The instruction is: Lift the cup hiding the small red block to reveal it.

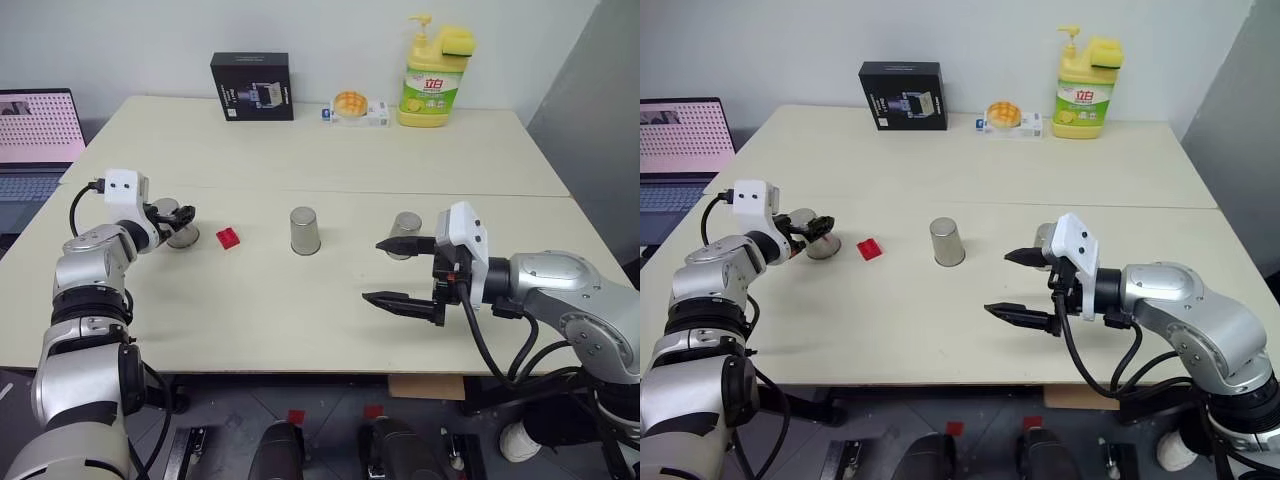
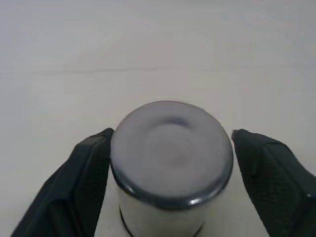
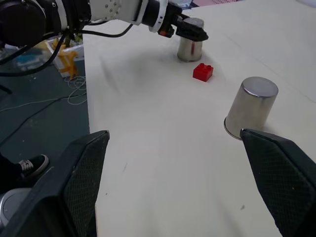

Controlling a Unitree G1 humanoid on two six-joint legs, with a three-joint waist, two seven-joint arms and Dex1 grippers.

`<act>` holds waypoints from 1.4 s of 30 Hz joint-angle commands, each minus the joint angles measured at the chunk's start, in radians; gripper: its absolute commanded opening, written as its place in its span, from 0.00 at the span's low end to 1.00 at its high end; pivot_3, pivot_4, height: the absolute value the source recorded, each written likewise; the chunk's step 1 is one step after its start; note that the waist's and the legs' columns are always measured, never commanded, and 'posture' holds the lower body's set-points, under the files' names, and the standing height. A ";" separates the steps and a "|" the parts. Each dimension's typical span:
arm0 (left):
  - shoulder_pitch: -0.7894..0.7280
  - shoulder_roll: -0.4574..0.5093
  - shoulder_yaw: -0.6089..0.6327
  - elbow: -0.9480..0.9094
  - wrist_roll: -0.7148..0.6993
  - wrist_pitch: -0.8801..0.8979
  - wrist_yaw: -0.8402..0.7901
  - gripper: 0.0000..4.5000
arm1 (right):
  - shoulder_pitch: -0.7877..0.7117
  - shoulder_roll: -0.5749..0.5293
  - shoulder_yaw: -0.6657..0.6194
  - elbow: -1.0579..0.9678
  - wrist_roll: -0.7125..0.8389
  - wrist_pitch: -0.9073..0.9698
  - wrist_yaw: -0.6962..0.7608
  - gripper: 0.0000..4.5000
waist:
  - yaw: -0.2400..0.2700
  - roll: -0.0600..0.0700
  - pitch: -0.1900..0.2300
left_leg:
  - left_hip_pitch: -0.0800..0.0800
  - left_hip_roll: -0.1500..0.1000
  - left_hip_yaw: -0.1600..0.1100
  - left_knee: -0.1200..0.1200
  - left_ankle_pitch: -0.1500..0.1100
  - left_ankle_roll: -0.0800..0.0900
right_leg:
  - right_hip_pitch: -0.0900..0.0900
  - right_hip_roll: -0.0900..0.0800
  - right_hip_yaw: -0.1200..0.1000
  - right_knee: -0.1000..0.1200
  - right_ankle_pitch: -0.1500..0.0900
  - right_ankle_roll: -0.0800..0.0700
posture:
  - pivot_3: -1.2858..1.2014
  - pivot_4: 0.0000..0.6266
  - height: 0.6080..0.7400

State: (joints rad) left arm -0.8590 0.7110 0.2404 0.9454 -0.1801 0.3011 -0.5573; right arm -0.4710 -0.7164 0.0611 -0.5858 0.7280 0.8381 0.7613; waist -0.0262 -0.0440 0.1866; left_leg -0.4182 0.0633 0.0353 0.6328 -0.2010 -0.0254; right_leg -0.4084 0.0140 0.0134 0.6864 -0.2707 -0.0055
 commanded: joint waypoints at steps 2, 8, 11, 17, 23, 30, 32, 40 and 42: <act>-0.039 0.023 0.005 -0.014 0.006 -0.029 0.000 1.00 | -0.002 -0.004 -0.031 -0.035 0.018 -0.003 -0.004 1.00 | 0.000 0.000 0.000 | 0.000 0.000 0.000 0.000 0.000 0.000 | 0.000 0.000 0.000 0.000 0.000 0.000 | 0.52 0.24 1.00; 0.003 0.057 0.009 -0.147 0.002 -0.015 -0.021 1.00 | -0.001 0.000 -0.038 -0.034 0.021 -0.006 -0.007 1.00 | 0.000 0.000 0.000 | 0.000 0.000 0.000 0.000 0.000 0.000 | 0.000 0.000 0.000 0.000 0.000 0.000 | 0.52 0.24 1.00; 0.088 0.098 0.010 -0.315 -0.005 0.017 -0.066 1.00 | 0.005 0.012 -0.051 -0.033 0.023 -0.019 -0.016 1.00 | -0.004 0.000 0.000 | 0.000 0.001 0.000 0.000 0.000 0.000 | 0.000 0.000 0.001 0.000 0.000 0.000 | 0.52 0.24 1.00; 0.294 0.186 0.054 -0.678 -0.089 0.114 -0.202 1.00 | 0.026 0.021 -0.075 -0.024 0.002 -0.059 -0.013 1.00 | -0.004 0.000 0.000 | 0.001 0.002 -0.001 -0.001 0.000 0.000 | -0.002 -0.001 0.002 0.003 0.000 0.000 | 0.52 0.24 1.00; 0.532 0.324 0.142 -0.933 -0.220 0.261 -0.410 1.00 | 0.078 -0.040 -0.126 -0.015 0.002 -0.072 0.026 1.00 | -0.004 0.000 0.000 | 0.002 0.002 -0.001 -0.001 0.000 0.000 | -0.001 -0.002 0.002 0.003 0.000 -0.001 | 0.52 0.24 1.00; 0.708 0.406 0.205 -0.989 -0.230 0.252 -0.513 1.00 | 0.154 -0.122 -0.198 -0.018 0.024 -0.062 0.071 1.00 | 0.000 0.001 0.001 | 0.002 0.001 -0.002 -0.002 0.000 0.000 | -0.002 -0.004 0.001 0.002 -0.002 -0.003 | 0.52 0.24 1.00; 0.719 0.407 0.215 -0.996 -0.232 0.248 -0.521 1.00 | 0.164 -0.127 -0.213 -0.019 0.028 -0.061 0.072 1.00 | 0.000 0.001 0.001 | 0.002 0.002 -0.002 -0.002 0.000 0.000 | -0.002 -0.003 0.001 0.002 -0.002 -0.003 | 0.52 0.24 1.00; 0.719 0.386 0.225 -1.006 -0.241 0.250 -0.520 1.00 | 0.178 -0.122 -0.215 -0.017 0.013 -0.073 0.067 1.00 | -0.001 0.001 0.001 | 0.002 0.002 -0.001 -0.003 0.000 0.000 | -0.002 -0.003 0.002 0.001 -0.002 -0.003 | 0.52 0.24 1.00; 0.710 0.377 0.228 -1.006 -0.262 0.262 -0.526 1.00 | 0.172 -0.115 -0.208 -0.016 0.012 -0.073 0.061 1.00 | -0.001 0.001 0.001 | 0.002 0.002 -0.001 -0.003 0.000 0.000 | -0.002 -0.003 0.002 0.001 -0.002 -0.003 | 0.52 0.24 1.00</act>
State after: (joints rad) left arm -0.1314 1.0867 0.4293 -0.0313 -0.4140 0.5615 -1.0805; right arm -0.2862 -0.8334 -0.1353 -0.5838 0.7303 0.7867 0.8254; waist -0.0275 -0.0431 0.1871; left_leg -0.4162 0.0649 0.0345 0.6300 -0.2010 -0.0254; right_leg -0.4106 0.0106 0.0150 0.6878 -0.2726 -0.0081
